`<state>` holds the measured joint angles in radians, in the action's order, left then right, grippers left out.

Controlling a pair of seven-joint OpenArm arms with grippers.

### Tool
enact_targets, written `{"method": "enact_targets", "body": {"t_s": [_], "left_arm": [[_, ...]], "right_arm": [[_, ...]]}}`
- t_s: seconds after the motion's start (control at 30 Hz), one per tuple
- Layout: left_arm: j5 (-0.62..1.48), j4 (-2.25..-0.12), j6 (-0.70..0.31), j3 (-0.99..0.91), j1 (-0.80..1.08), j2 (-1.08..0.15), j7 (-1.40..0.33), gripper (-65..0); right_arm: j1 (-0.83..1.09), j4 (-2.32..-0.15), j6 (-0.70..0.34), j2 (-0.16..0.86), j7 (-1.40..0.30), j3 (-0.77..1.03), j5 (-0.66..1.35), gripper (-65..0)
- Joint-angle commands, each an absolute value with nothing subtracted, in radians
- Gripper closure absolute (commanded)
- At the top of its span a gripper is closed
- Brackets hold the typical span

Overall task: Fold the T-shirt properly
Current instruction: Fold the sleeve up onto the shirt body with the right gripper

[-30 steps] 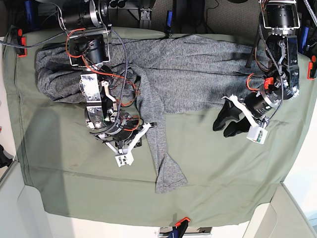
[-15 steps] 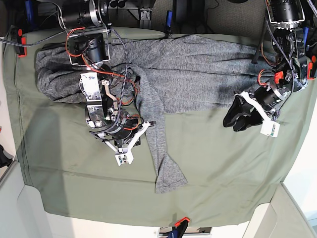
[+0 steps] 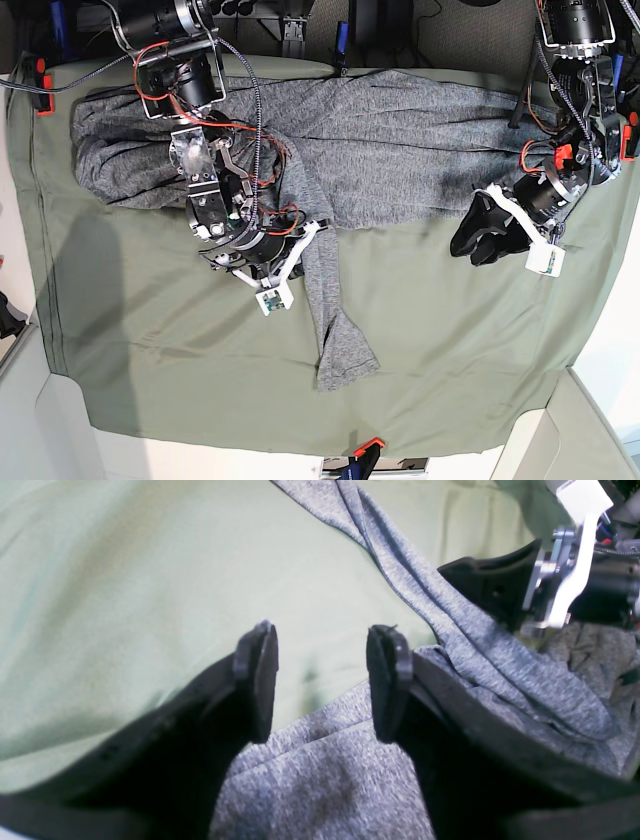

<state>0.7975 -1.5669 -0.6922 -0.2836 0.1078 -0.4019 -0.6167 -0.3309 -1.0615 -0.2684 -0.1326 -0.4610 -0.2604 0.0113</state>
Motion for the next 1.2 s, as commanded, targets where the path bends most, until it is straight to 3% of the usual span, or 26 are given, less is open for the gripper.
{"method": "enact_targets", "body": {"t_s": [0.0, 0.23, 0.63, 0.97, 1.03, 1.17], "left_arm": [[0.815, -1.584, -0.698, -0.290, 0.094, -0.418, -0.595, -28.8], [0.784, -1.584, -0.698, -0.290, 0.089, -0.418, -0.557, -28.8], [0.778, -1.584, -0.698, -0.271, 0.055, -0.418, -0.557, -28.8], [0.517, -1.484, -0.664, 0.001, -0.097, -0.396, -0.406, -28.9], [0.474, -1.418, -0.661, 0.052, -0.154, -0.377, -0.400, -32.6], [0.468, -1.280, -0.662, 0.092, -0.234, -0.340, -0.399, -35.5]], "right_arm": [[-0.325, -1.070, -0.303, -0.152, -0.508, -0.301, 0.043, 0.0], [-0.293, -1.144, -0.303, -0.152, -0.508, -0.463, 0.028, 0.0], [-0.224, -1.456, -0.295, -0.150, -0.584, -0.456, -0.040, 0.0], [-0.224, -1.617, -0.284, -0.149, -0.638, -0.209, -0.049, 0.0], [-0.224, -1.634, -0.285, -0.145, -0.648, -0.123, -0.035, 0.0], [-0.223, -1.630, -0.377, -0.110, -0.680, -0.049, 0.150, 0.0]]}}
